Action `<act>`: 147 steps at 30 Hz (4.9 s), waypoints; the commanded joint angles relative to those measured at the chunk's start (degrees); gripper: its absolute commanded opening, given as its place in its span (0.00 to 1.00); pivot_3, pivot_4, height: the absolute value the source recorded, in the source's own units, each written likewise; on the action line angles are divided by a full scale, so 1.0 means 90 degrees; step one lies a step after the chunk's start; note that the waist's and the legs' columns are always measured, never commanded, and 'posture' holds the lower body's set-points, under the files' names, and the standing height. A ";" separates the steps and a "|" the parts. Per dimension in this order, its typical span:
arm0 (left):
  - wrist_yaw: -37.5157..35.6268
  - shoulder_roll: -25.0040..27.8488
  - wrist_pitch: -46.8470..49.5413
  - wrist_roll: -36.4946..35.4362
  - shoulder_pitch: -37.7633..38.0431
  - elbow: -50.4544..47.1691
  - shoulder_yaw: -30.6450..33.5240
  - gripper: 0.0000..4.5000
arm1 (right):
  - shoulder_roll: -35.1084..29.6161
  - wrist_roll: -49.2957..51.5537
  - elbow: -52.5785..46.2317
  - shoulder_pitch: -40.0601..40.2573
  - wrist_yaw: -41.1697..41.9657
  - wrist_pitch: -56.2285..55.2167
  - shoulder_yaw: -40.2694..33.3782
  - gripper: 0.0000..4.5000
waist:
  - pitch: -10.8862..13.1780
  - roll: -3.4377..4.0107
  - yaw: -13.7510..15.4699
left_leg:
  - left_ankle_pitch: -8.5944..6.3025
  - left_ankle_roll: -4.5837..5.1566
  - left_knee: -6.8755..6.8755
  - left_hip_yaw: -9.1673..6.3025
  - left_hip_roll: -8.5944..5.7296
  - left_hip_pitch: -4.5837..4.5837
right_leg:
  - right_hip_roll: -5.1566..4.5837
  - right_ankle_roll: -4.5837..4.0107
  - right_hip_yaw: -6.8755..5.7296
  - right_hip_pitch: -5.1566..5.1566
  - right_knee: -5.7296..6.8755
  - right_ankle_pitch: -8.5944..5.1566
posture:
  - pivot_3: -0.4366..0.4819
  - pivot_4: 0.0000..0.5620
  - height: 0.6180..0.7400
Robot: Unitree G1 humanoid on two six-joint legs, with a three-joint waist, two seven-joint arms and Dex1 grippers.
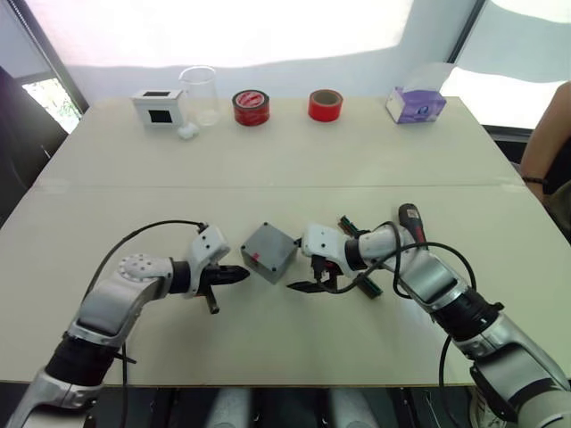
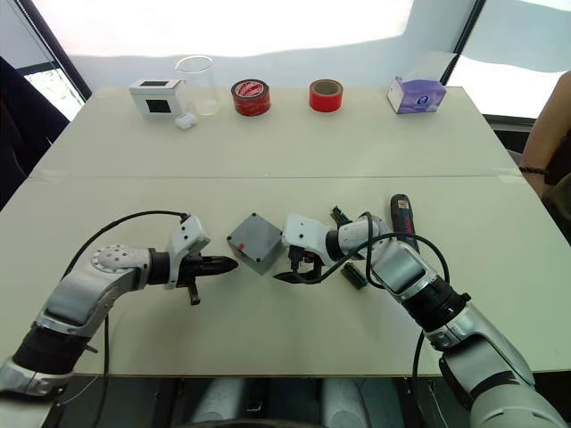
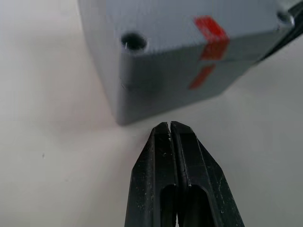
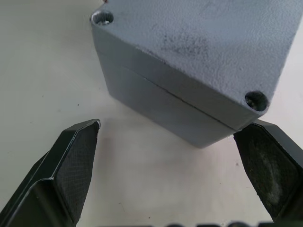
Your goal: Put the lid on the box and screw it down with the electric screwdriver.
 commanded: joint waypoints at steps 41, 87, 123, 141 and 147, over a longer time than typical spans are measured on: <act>-0.1856 0.1749 0.0235 -0.1127 -0.0466 -0.1266 0.0565 0.00 | -0.0234 0.1627 -0.3510 0.2535 -0.1862 0.3619 -0.4097 0.99 | -0.0002 0.0000 -0.0011 | -0.0005 0.0008 -0.0011 -0.0004 0.0004 0.0008 | -0.0004 -0.0004 0.0012 0.0005 0.0000 -0.0001 | 0.48 0.27 1.00; -0.1579 0.1605 0.0547 -0.1628 -0.0867 -0.1498 0.0380 0.00 | -0.0650 0.1541 -0.3363 0.3564 -0.2460 0.2712 -0.3550 0.02 | -0.0001 -0.0003 -0.0015 | -0.0006 0.0011 -0.0005 -0.0003 0.0005 0.0018 | 0.0014 -0.0002 0.0004 0.0019 0.0002 -0.0001 | 0.48 0.27 1.00; -0.0781 0.1472 0.0784 -0.1965 -0.0735 -0.0536 0.1578 0.00 | 0.0753 0.1699 -0.1788 0.0197 -0.2430 0.2149 -0.2095 0.02 | -0.0002 -0.0007 -0.0029 | -0.0004 0.0007 -0.0006 0.0001 0.0003 0.0024 | 0.0010 -0.0003 0.0007 0.0011 0.0014 -0.0001 | 0.48 0.27 1.00; -0.0490 0.1491 0.0927 -0.2063 -0.0534 -0.0877 0.1538 0.00 | 0.0829 0.1119 -0.1373 0.0305 -0.2224 0.1793 -0.1769 0.02 | -0.0002 -0.0007 -0.0032 | -0.0002 0.0004 -0.0006 0.0000 0.0003 0.0023 | 0.0010 -0.0003 0.0007 0.0008 0.0019 -0.0001 | 0.48 0.27 1.00; -0.0505 0.1508 0.0863 -0.1965 -0.0502 -0.0855 0.1451 0.00 | 0.0883 0.1064 -0.1338 0.0314 -0.2201 0.1789 -0.1767 0.02 | -0.0002 -0.0007 -0.0033 | -0.0002 0.0004 -0.0006 0.0000 0.0003 0.0023 | 0.0010 -0.0003 0.0008 0.0008 0.0019 -0.0001 | 0.48 0.27 1.00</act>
